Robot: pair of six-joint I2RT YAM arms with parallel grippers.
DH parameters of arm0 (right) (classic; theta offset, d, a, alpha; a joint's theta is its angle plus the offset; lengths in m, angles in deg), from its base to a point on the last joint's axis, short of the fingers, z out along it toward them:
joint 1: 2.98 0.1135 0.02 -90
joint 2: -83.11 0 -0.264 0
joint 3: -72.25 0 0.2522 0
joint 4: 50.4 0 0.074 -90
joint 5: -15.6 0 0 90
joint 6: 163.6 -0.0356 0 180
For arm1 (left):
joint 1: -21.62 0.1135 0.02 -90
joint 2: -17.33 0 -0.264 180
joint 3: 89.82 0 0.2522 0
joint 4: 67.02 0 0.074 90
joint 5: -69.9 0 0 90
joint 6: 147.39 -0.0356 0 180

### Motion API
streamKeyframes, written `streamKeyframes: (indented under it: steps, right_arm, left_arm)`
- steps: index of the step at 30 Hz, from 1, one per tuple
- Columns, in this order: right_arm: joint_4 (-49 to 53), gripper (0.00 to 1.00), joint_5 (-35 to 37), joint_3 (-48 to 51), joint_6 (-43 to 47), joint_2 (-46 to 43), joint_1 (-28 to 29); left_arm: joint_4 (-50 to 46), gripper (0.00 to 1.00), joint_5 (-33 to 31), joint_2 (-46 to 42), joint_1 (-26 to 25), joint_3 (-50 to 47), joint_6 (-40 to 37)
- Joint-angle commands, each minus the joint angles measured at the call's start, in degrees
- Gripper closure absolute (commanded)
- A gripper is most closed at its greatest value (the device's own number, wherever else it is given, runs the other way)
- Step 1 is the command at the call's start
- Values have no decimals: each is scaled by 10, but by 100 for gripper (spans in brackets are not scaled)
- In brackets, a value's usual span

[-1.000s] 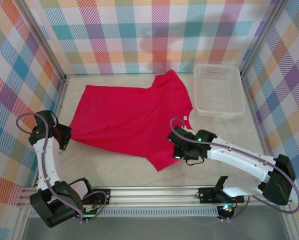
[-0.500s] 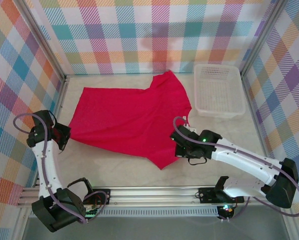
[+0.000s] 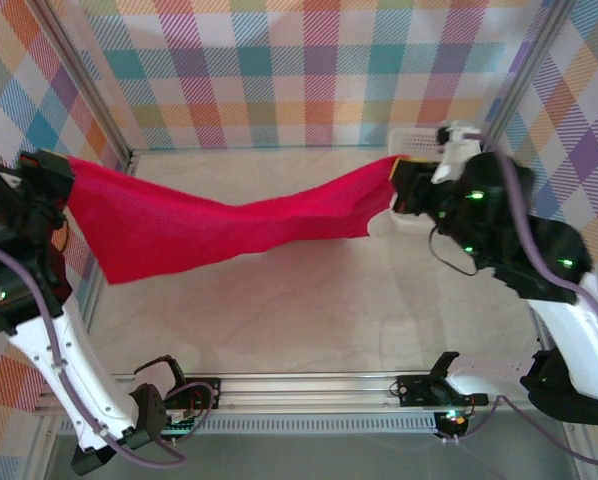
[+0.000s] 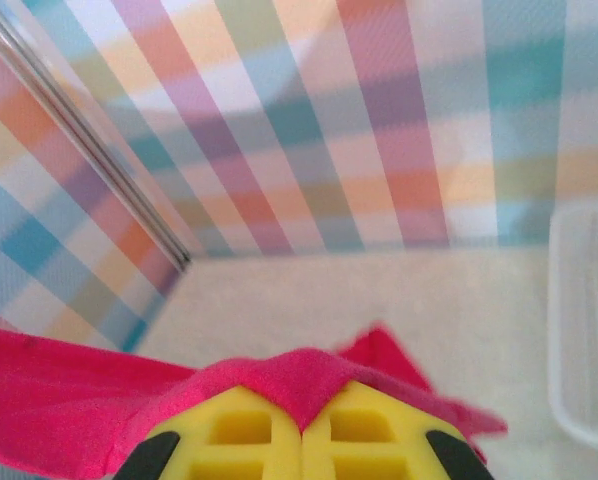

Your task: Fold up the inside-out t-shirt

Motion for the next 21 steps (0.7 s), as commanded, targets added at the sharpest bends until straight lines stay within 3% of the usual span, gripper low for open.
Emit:
streamKeyframes:
  steps: [1,6,15,18,21]
  right_arm:
    - [-30,100,-7,-71,93,2,-1]
    - [-55,100,-28,-151,137,-1,-1]
    - [-102,100,-1,-273,230,50,0]
    - [-129,100,35,-287,275,80,0]
    - [-163,100,83,-273,335,115,-1]
  left_arm:
    - [-9,100,-10,20,11,110,1]
    - [-19,100,-48,36,11,220,-8]
    - [42,100,-95,21,11,228,-6]
    - [55,100,-72,31,11,198,4]
    - [89,100,-50,23,11,96,10]
